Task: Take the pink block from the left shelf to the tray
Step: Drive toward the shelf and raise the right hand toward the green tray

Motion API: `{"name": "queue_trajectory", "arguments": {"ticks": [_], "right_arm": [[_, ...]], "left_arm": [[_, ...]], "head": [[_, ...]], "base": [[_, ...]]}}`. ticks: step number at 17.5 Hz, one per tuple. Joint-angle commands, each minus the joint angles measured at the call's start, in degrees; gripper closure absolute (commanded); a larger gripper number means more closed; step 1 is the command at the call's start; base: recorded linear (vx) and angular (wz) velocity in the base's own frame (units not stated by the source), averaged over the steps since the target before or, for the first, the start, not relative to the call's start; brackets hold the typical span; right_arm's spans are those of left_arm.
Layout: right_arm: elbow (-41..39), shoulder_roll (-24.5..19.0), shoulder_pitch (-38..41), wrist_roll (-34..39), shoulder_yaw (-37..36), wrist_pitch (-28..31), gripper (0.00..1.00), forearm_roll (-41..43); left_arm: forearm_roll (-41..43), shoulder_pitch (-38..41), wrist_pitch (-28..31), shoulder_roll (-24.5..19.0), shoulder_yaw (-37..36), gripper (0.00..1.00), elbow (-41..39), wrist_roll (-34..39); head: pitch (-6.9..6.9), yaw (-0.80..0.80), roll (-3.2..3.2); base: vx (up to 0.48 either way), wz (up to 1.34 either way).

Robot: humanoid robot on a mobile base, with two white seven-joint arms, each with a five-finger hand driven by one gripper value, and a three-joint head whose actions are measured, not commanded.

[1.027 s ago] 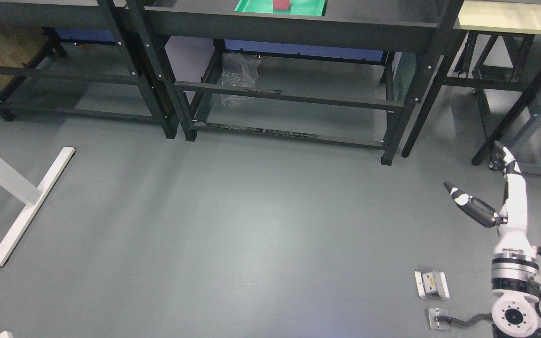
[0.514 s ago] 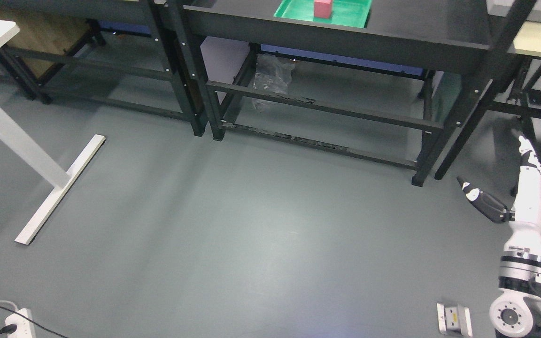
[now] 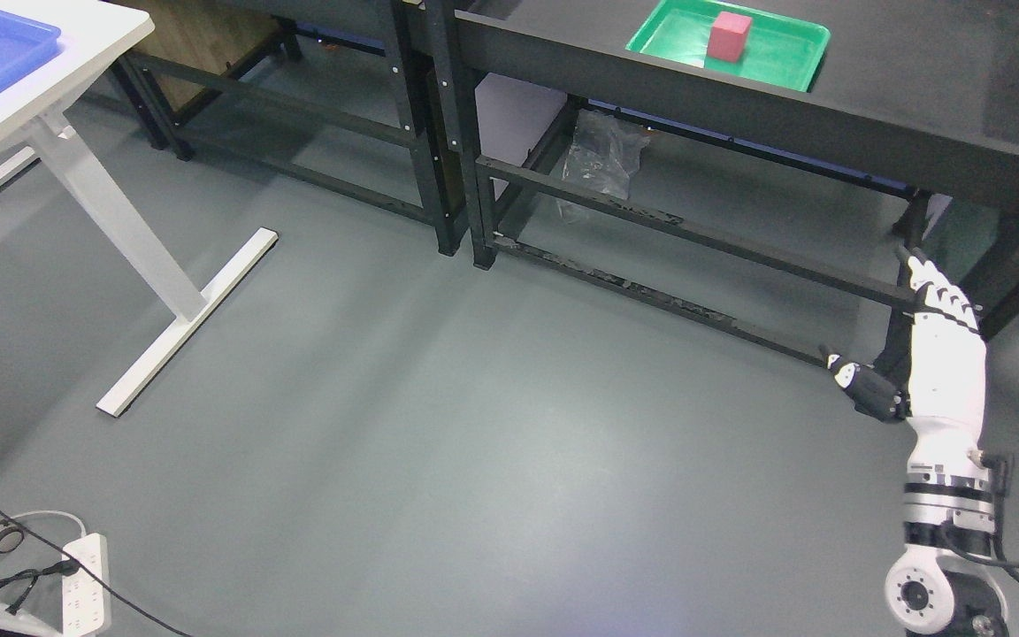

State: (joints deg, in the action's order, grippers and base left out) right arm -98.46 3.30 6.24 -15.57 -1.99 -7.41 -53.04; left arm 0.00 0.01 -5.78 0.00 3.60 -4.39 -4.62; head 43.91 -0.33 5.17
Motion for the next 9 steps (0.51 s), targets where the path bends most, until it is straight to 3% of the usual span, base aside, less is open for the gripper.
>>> {"name": "queue_trajectory", "arguments": {"ticks": [1,9], "right_arm": [[-0.2,-0.9,0.2,0.0,0.6,0.5,0.04,-5.7],[0.1,-0.9,-0.3,0.0,0.6,0.6,0.04,-5.5]], "left_arm": [[0.1,0.5,0.0,-1.0,0.0,0.0,0.0,0.0],[0.1,0.5,0.0,-1.0,0.0,0.0,0.0,0.0]], "head": [[0.0,0.0,0.0],[0.0,0.0,0.0]], "base": [[0.183,0.2],[0.233,0.04]]}}
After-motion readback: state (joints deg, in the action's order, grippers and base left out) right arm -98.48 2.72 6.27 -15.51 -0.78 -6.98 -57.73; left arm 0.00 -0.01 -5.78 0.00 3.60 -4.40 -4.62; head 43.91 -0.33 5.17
